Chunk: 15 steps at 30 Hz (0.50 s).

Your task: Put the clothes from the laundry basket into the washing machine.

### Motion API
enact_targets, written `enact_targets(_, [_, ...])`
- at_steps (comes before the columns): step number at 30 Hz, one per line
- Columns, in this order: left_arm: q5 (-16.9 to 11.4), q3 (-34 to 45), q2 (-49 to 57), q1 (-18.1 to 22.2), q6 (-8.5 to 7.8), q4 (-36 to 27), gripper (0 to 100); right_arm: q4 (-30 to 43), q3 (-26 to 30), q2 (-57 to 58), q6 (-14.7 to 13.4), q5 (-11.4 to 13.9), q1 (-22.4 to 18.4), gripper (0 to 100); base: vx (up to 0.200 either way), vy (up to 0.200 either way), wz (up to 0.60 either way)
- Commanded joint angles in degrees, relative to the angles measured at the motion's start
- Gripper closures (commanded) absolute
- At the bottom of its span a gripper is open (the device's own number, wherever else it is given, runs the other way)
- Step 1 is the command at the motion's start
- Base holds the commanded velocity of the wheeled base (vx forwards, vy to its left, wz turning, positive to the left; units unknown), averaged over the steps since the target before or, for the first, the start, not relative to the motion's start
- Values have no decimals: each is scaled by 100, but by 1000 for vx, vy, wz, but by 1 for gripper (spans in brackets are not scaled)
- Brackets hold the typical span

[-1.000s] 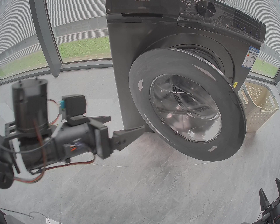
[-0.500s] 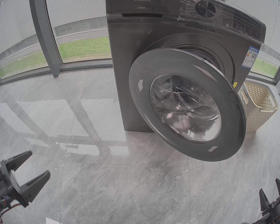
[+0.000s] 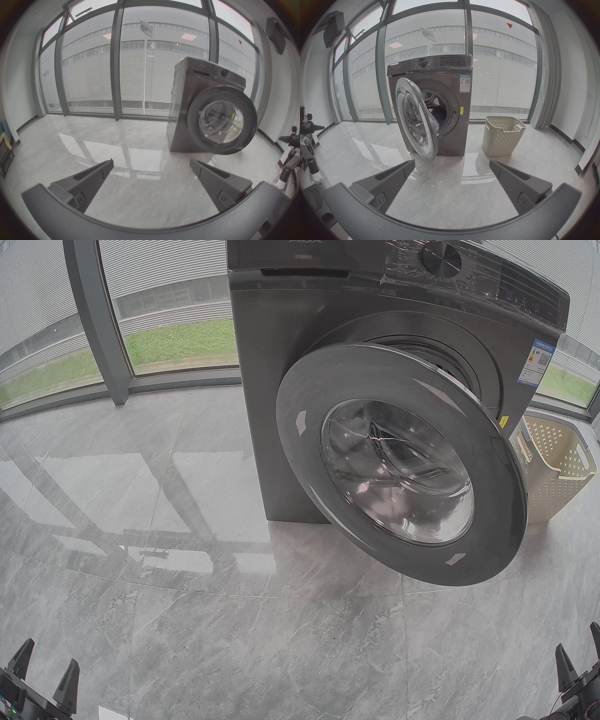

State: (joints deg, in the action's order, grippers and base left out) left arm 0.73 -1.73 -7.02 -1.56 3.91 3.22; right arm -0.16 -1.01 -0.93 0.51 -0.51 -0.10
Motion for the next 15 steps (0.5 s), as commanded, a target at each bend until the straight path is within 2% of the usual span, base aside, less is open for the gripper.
enact_targets(1, [76, 112, 562, 200, -189, -462, 0, -2, 101, 66, 2, -2, 1, 0, 0, 0, 0])
enact_targets(2, [76, 112, 562, 200, -189, -445, 0, -2, 101, 66, 2, -2, 1, 0, 0, 0, 0])
enact_targets(4, [24, 173, 658, 165, -391, -348, 0, -2, 101, 66, 2, 7, 10, 0, 0, 0, 0])
enact_targets(5, [15, 173, 667, 165, -400, -348, 0, -2, 101, 66, 2, -2, 1, 0, 0, 0, 0])
enact_targets(6, [-64, 164, 658, 165, -488, -357, 0, -2, 101, 66, 2, -2, 1, 0, 0, 0, 0])
enact_targets(13, [-56, 164, 667, 165, -479, -357, 0, -2, 101, 66, 2, 7, 1, 0, 0, 0, 0])
enact_targets(15, [-56, 164, 658, 165, -426, -357, 0, -2, 101, 66, 2, -2, 1, 0, 0, 0, 0])
